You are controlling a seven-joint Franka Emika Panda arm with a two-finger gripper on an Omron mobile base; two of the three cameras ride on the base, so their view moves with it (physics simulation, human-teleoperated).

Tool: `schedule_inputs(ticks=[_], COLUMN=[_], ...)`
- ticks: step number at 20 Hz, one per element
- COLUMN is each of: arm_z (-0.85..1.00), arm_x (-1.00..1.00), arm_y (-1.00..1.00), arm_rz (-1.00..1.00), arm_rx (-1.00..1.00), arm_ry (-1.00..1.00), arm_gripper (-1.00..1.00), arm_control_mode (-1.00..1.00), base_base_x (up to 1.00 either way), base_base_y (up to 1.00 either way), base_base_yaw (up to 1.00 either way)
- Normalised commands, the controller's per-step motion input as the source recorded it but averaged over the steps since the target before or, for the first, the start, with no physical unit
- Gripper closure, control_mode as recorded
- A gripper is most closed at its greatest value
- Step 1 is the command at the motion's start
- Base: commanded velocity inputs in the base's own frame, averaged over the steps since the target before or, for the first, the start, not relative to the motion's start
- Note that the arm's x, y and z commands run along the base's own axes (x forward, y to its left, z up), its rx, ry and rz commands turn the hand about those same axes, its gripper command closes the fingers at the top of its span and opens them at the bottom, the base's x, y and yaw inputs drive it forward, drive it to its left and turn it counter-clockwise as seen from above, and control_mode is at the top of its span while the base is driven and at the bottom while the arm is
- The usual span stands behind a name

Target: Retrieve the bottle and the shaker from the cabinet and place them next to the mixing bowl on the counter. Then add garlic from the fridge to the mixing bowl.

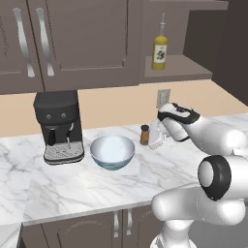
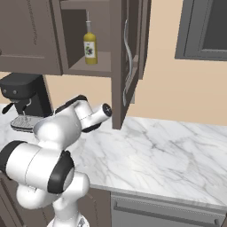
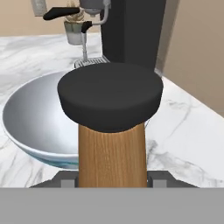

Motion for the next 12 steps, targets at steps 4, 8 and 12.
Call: schedule_inputs(ticks=[4,8,12], arm_z=[-0.46,-0.32,-0.23], arm_x=[0.0,0.0,0.0], arm_y=[-0.04,0.0,0.0], arm_rz=[0.04,0.03,0.04], arm_rx=[0.09,0.09,0.09], arm_ry=[0.03,0.0,0.0], arm_gripper=[1.0,1.0,1.0], arm_control_mode=[-1.0,-1.0,-1.0], base_base_x=[0.0,0.0,0.0], base_base_y=[0.0,0.0,0.0], base_base_yaw=[0.0,0.0,0.0])
